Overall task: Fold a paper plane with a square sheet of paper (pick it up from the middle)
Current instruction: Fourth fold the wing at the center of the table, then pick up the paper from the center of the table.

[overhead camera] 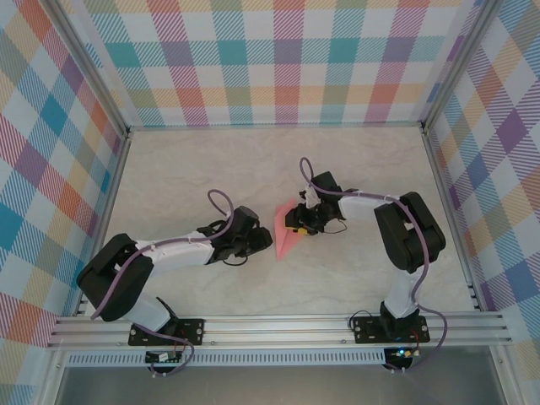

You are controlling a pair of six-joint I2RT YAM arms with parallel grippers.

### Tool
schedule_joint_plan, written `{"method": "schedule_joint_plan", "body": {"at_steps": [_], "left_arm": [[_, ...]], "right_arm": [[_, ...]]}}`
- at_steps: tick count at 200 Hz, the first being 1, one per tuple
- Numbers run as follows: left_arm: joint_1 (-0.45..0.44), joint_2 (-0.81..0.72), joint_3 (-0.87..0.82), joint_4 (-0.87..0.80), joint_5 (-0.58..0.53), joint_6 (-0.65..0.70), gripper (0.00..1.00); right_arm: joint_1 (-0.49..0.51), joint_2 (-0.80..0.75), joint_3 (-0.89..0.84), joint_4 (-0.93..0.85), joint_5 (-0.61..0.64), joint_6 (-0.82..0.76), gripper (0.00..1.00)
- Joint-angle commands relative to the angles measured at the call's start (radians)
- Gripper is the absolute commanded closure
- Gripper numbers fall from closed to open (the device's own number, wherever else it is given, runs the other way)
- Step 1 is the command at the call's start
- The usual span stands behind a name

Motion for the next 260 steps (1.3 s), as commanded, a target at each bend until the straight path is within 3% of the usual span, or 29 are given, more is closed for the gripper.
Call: {"method": "schedule_joint_plan", "body": {"at_steps": [1,54,99,194,260], "left_arm": [[0.027,-0.03,-0.03,0.032,0.03,-0.018,0.48],[0.088,-0.033,-0.081,0.186,0.187,-0.019,0.4],[0.154,-0.046,-0.14,0.315,0.306,-0.026,0.31],[0.246,-0.234,-0.167,0.419,0.489,-0.027,0.11],[0.259,-0.309,-0.155,0.597,0.577,-0.124,0.11]], "right_arm": [[0.01,0.026,0.041,0.054,-0.048,0.006,0.6],[0.013,0.074,0.06,0.1,-0.078,0.009,0.71],[0.013,0.047,0.046,0.173,-0.118,0.021,0.91],[-0.01,-0.198,0.014,0.267,-0.275,0.083,0.94],[-0.042,-0.289,0.037,0.365,-0.402,0.224,0.94]]}}
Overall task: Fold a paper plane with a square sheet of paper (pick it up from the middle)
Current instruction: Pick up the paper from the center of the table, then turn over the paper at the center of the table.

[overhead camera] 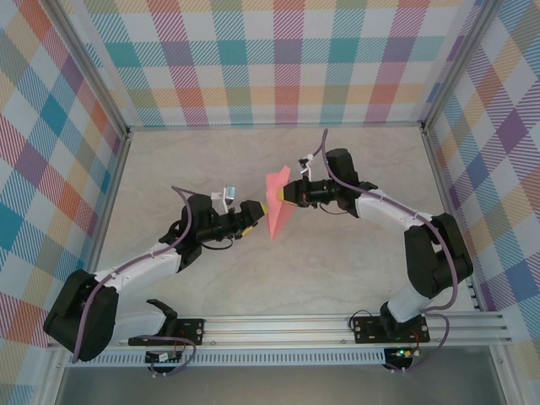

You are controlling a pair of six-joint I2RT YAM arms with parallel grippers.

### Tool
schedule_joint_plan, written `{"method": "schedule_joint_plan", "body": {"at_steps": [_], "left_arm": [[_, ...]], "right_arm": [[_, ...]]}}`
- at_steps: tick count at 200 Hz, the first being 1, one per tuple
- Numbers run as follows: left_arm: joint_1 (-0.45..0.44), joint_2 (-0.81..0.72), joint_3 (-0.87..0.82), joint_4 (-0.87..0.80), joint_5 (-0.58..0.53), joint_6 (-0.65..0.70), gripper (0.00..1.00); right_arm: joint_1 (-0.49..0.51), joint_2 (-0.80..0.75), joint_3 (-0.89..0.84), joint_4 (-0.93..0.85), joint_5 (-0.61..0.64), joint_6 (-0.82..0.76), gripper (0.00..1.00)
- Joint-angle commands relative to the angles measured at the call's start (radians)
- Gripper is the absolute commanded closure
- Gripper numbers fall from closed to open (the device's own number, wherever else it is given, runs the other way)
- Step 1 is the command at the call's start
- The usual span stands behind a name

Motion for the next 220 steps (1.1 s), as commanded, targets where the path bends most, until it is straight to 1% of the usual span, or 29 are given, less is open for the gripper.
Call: {"method": "schedule_joint_plan", "body": {"at_steps": [1,24,48,75,92,110,137,146,220], "left_arm": [[0.016,-0.019,0.007,0.132,0.059,-0.064,0.11],[0.015,-0.006,0.009,0.223,0.075,-0.121,0.14],[0.011,0.002,0.025,0.201,0.081,-0.116,0.15],[-0.001,0.029,0.044,0.166,0.088,-0.104,0.12],[-0.008,0.043,0.048,0.181,0.089,-0.109,0.12],[-0.013,0.048,0.06,0.188,0.092,-0.108,0.21],[-0.019,0.071,0.078,0.199,0.103,-0.105,0.39],[-0.019,0.078,0.082,0.2,0.104,-0.105,0.43],[-0.021,0.103,0.082,0.238,0.096,-0.091,0.69]], "right_arm": [[-0.009,-0.038,0.026,0.083,-0.089,0.077,0.94],[-0.011,-0.053,0.038,0.095,-0.102,0.111,0.94],[-0.011,-0.063,0.048,0.105,-0.11,0.133,0.93],[-0.011,-0.063,0.052,0.108,-0.113,0.142,0.93],[-0.011,-0.06,0.052,0.104,-0.111,0.14,0.93],[-0.011,-0.053,0.052,0.096,-0.111,0.133,0.93],[-0.011,-0.042,0.05,0.091,-0.112,0.129,0.93],[-0.01,-0.039,0.047,0.09,-0.113,0.129,0.93],[-0.01,-0.032,0.042,0.039,-0.116,0.097,0.92]]}}
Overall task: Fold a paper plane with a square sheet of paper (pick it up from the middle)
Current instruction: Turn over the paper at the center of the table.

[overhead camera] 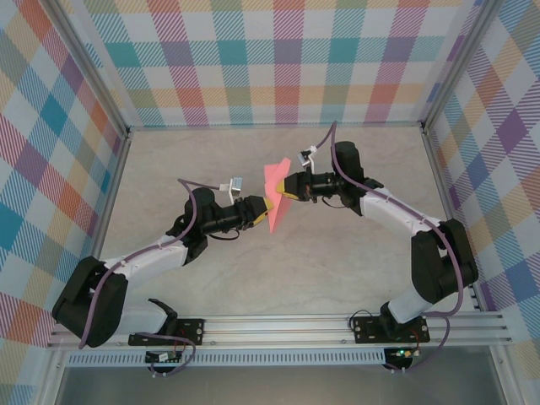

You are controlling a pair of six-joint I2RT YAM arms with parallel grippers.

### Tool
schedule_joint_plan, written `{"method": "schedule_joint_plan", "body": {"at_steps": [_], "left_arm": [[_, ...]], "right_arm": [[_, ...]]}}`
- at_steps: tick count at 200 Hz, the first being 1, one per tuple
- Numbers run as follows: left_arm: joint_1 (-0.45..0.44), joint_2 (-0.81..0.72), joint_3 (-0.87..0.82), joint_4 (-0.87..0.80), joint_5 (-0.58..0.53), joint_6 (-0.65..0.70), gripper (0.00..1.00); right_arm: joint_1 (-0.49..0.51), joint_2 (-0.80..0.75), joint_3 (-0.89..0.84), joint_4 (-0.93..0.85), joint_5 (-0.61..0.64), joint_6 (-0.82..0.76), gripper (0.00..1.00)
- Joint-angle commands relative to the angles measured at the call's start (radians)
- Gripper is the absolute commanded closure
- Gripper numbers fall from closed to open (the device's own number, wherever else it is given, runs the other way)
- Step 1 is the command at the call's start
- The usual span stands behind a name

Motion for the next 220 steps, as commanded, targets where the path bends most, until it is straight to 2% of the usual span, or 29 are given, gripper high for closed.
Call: {"method": "schedule_joint_plan", "body": {"at_steps": [1,101,119,125,139,160,180,199,220], "left_arm": [[-0.004,0.007,0.024,0.067,0.016,0.007,0.69],[-0.004,0.018,0.019,0.084,0.005,0.046,0.84],[-0.004,0.019,0.018,0.068,-0.001,0.062,0.91],[-0.004,0.018,0.018,0.059,-0.003,0.069,0.93],[-0.004,0.016,0.019,0.015,-0.018,0.094,0.96],[-0.004,0.001,0.03,-0.127,-0.06,0.177,0.98],[-0.004,-0.029,0.068,-0.376,-0.145,0.304,0.99],[-0.011,-0.057,0.15,-0.691,-0.307,0.454,0.99],[-0.043,-0.05,0.264,-1.006,-0.564,0.584,0.99]], "right_arm": [[-0.002,0.008,0.016,-0.016,-0.03,-0.032,0.92],[-0.003,0.027,0.026,-0.077,-0.02,-0.054,0.89],[-0.002,0.019,0.034,-0.124,0.004,-0.075,0.83],[-0.003,0.013,0.037,-0.146,0.018,-0.087,0.78],[-0.002,-0.014,0.041,-0.206,0.073,-0.12,0.61],[-0.009,-0.067,0.043,-0.309,0.186,-0.18,0.45],[-0.014,-0.121,0.035,-0.415,0.348,-0.234,0.34],[-0.016,-0.169,0.005,-0.473,0.502,-0.262,0.26],[-0.015,-0.211,-0.04,-0.501,0.634,-0.27,0.21]]}}
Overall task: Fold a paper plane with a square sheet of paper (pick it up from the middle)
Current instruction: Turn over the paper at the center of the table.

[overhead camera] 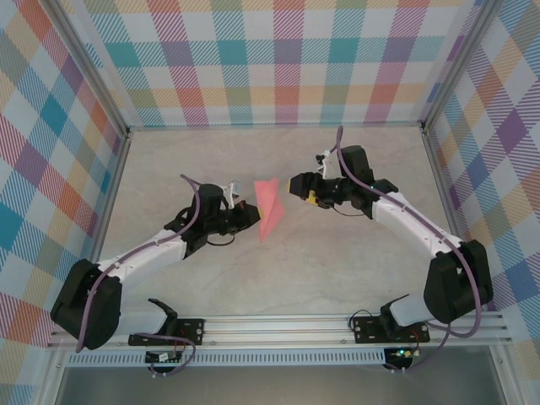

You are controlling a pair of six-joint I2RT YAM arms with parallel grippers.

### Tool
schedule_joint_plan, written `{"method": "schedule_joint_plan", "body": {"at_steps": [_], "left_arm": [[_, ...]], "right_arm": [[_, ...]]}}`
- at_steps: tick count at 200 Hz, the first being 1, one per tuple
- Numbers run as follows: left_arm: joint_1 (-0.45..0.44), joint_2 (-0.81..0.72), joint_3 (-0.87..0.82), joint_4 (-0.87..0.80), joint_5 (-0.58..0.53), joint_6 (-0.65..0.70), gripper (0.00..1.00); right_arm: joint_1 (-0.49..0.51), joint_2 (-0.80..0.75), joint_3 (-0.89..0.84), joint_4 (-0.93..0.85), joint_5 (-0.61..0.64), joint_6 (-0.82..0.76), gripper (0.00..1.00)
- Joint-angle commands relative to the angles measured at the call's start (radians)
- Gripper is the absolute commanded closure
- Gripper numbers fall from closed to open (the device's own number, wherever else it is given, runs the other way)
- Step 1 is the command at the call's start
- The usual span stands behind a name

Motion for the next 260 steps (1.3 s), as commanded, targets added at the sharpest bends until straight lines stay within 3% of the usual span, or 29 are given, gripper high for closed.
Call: {"method": "schedule_joint_plan", "body": {"at_steps": [1,50,77,101,170,196,226,260], "left_arm": [[-0.035,-0.028,0.137,-0.46,-0.317,0.226,0.99],[-0.171,0.181,0.331,-0.751,-0.812,0.313,0.99],[-0.217,0.347,0.408,-0.788,-0.966,0.314,0.99],[-0.255,0.472,0.478,-0.816,-1.032,0.31,0.99],[-0.382,0.676,0.589,-0.824,-0.992,0.271,0.92],[-0.398,0.692,0.606,-0.821,-0.956,0.269,0.84],[-0.398,0.632,0.584,-0.771,-0.851,0.268,0.71],[-0.365,0.477,0.508,-0.648,-0.656,0.268,0.54]], "right_arm": [[-0.005,-0.051,-0.051,-0.104,0.227,-0.057,0.2],[-0.006,-0.08,-0.109,-0.135,0.364,-0.023,0.17],[-0.006,-0.086,-0.116,-0.161,0.414,-0.002,0.17],[-0.009,-0.099,-0.123,-0.186,0.461,0.013,0.17],[-0.028,-0.127,-0.16,-0.198,0.516,0.069,0.16],[-0.031,-0.129,-0.169,-0.198,0.523,0.081,0.16],[-0.034,-0.138,-0.184,-0.2,0.538,0.1,0.16],[-0.036,-0.128,-0.19,-0.191,0.536,0.095,0.16]]}}
